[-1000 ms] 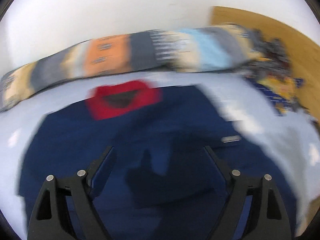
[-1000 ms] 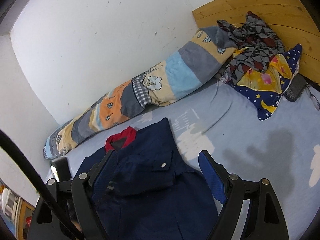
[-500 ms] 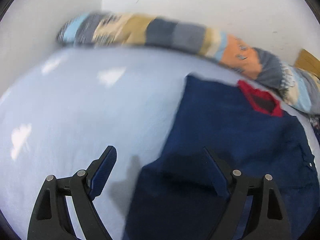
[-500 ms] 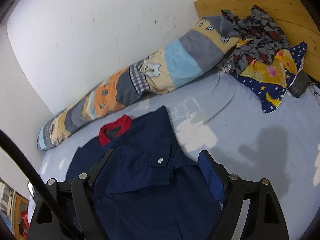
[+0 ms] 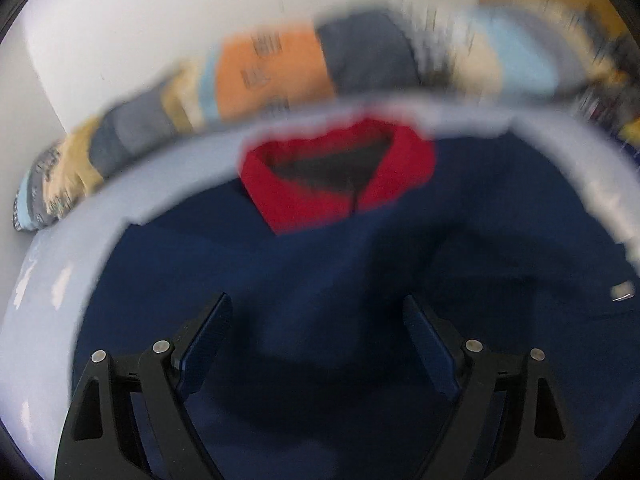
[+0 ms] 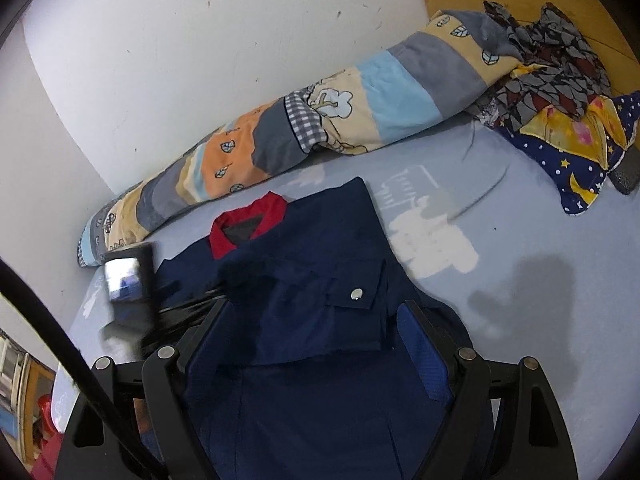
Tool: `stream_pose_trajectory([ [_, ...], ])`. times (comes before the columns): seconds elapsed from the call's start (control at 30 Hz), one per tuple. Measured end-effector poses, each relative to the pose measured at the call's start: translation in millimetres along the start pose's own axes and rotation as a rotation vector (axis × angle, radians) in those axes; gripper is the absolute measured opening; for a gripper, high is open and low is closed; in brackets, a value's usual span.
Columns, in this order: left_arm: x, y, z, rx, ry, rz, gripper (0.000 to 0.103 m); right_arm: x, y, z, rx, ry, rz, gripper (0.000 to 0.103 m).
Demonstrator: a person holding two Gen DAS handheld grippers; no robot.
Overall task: Fold large clothes
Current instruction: 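Smooth the folded jacket body with both grippers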
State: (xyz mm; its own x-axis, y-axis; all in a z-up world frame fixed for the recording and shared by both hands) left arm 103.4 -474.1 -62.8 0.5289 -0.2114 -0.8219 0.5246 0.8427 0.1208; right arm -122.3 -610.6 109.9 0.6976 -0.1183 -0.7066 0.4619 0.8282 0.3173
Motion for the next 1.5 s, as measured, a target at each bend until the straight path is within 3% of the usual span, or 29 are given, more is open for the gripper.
stream_pose_trajectory([
  [0.1,6,12,0,-0.103,0.015,-0.036,0.101,0,-1,0,-0.001,0.008,0.007,0.087],
  [0.27,-43,19,-16,-0.093,-0.072,-0.086,0.099,2,-1,-1,-0.003,0.024,0.011,0.087],
  [0.37,-62,40,-55,-0.088,-0.048,-0.050,0.099,3,1,-3,-0.008,0.032,0.016,0.087],
  [0.47,-57,66,-109,-0.128,0.088,-0.030,0.100,4,4,-6,-0.021,0.040,0.014,0.087],
  [0.5,-62,70,-117,-0.152,0.078,-0.056,0.100,5,5,-7,-0.028,0.041,0.011,0.087],
  [0.6,-86,85,-147,-0.136,0.118,-0.025,0.100,8,6,-10,-0.059,0.048,-0.003,0.087],
  [0.7,-118,97,-176,-0.173,0.098,-0.058,0.100,12,5,-17,-0.087,0.061,-0.020,0.087],
  [0.8,-145,116,-201,-0.218,0.106,-0.049,0.100,22,5,-30,-0.142,0.098,-0.043,0.087],
  [0.93,-174,141,-232,-0.310,0.100,-0.066,0.100,50,0,-60,-0.125,0.237,-0.002,0.087],
  [1.03,-177,146,-258,-0.362,0.144,-0.107,0.100,77,-10,-93,-0.083,0.364,-0.002,0.087],
  [1.13,-169,156,-280,-0.335,0.216,-0.053,0.100,87,-11,-112,-0.115,0.379,-0.036,0.088],
  [1.23,-177,166,-280,-0.337,0.192,-0.016,0.099,81,-2,-119,-0.258,0.353,-0.131,0.089],
  [1.33,-199,164,-267,-0.360,0.100,-0.075,0.099,56,21,-119,-0.362,0.282,-0.112,0.089],
  [1.4,-206,155,-268,-0.357,0.092,-0.116,0.099,41,33,-126,-0.421,0.244,-0.111,0.089],
  [1.5,-206,138,-273,-0.314,0.111,-0.153,0.099,34,44,-152,-0.439,0.281,-0.075,0.089],
])
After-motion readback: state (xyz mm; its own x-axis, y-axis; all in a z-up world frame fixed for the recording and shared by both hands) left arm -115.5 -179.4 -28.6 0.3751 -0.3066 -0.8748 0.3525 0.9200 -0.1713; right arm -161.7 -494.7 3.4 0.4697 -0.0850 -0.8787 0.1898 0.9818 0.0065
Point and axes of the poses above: each gripper's, at about its wrist camera, not at the fingertips, and x roughly the way its jaws point, y to its left, z to its top, the point moved 10 cm from there along x, roughly the way its jaws point, and after that the axes turned 6 degrees about -z, right-handed, at the moved point
